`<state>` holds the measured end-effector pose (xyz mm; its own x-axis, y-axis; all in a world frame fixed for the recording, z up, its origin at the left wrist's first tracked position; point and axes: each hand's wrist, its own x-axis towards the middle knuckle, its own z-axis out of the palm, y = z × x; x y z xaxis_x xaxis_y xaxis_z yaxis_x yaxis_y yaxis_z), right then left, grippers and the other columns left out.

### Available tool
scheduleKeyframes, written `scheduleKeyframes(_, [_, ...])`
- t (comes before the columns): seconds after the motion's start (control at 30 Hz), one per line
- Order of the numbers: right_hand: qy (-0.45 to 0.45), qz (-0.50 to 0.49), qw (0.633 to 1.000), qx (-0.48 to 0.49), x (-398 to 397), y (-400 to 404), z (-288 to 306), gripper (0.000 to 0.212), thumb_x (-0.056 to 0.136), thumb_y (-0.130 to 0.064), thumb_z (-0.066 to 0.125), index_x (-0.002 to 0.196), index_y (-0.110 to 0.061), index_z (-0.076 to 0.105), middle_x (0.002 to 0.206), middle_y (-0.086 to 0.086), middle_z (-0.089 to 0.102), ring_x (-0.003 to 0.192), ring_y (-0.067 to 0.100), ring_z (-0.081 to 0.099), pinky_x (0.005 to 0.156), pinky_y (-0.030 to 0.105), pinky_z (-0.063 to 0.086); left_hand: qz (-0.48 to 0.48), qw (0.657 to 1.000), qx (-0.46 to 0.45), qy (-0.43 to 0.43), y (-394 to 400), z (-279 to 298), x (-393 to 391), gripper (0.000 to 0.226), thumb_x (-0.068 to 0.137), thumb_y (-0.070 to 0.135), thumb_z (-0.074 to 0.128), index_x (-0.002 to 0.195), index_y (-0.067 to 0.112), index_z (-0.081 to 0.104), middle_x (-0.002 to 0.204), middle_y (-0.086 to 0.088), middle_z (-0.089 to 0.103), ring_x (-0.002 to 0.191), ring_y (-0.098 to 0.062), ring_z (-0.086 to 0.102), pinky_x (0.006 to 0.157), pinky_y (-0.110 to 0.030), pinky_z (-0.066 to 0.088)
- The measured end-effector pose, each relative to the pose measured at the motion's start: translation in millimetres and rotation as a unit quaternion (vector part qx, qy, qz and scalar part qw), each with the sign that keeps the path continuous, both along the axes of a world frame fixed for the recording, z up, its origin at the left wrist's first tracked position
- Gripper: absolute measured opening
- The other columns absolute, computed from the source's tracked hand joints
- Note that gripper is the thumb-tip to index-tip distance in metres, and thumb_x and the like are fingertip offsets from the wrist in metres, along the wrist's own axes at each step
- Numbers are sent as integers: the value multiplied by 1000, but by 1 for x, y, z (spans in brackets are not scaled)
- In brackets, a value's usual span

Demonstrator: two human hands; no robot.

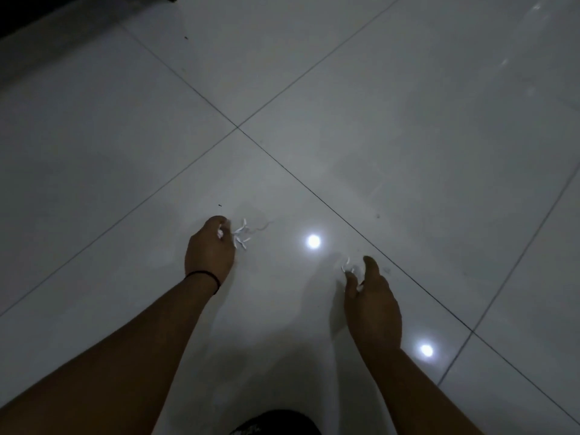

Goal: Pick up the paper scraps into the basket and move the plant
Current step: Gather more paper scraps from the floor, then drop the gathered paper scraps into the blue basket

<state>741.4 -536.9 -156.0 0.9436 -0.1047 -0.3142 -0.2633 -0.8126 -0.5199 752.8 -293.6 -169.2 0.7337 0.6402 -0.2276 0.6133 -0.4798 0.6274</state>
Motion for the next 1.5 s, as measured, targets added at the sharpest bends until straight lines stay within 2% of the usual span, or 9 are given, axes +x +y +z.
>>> scheduleKeyframes(0.23, [97,13,994,-57,9,-7,-8,63,88,-53,48,137,-16,29,119,16,62,107,33,61,85,39,48,-133,980,24,149,-6,-12,13,56,85,47,55,114,1,41,109,-22,64,97,-36,62,71,-33,41])
scheduleKeyframes(0.43, [119,48,990,-66,18,-6,-21,50,85,-54,54,113,-14,46,102,11,67,96,31,65,71,30,40,-144,982,63,108,-8,-17,6,27,96,23,43,94,-2,54,99,-25,65,92,-38,62,71,-34,42])
scheduleKeyframes(0.53, [109,99,987,-61,21,-6,-31,33,93,-36,49,97,-6,59,94,14,68,90,31,64,69,31,41,-104,993,-21,53,-14,-11,0,16,94,14,44,80,11,40,86,-18,58,72,-34,64,58,-27,42])
scheduleKeyframes(0.73, [71,52,996,11,18,-15,-23,35,95,-15,45,61,-7,48,69,13,60,65,29,58,57,32,42,-35,986,-161,30,-26,-4,-3,43,91,-5,39,132,8,47,115,-8,55,86,-20,58,38,-17,49])
scheduleKeyframes(0.87, [50,7,998,29,24,-27,1,32,95,-11,46,68,3,55,67,13,60,61,27,57,51,29,39,-16,986,-165,20,-37,7,0,23,92,2,46,103,2,66,84,-7,65,77,-21,59,62,-16,54])
scheduleKeyframes(0.93, [24,-2,999,43,29,-33,17,28,94,-6,45,75,11,57,70,22,64,66,34,61,56,32,43,-24,983,-184,11,-43,18,2,21,93,19,52,81,10,67,67,1,61,68,-19,56,79,-35,54])
scheduleKeyframes(1.17, [41,32,997,60,41,-37,103,27,92,-11,43,87,3,65,80,15,65,77,30,60,55,20,34,17,975,-219,-15,-74,100,14,55,90,50,44,51,12,39,51,-5,45,50,-21,47,50,-24,42])
scheduleKeyframes(1.3, [34,19,996,76,42,-39,155,26,88,-18,45,74,-8,64,63,-2,54,61,19,52,68,26,41,68,942,-324,-60,-90,149,19,44,94,39,43,58,13,44,55,-5,42,46,-19,44,45,-23,38])
scheduleKeyframes(1.5, [-35,19,999,35,30,-64,231,33,91,-14,38,95,8,62,80,17,58,61,25,47,52,24,31,-42,902,-415,-112,-123,212,11,16,94,10,43,105,13,54,72,-5,55,37,-8,39,33,-10,30])
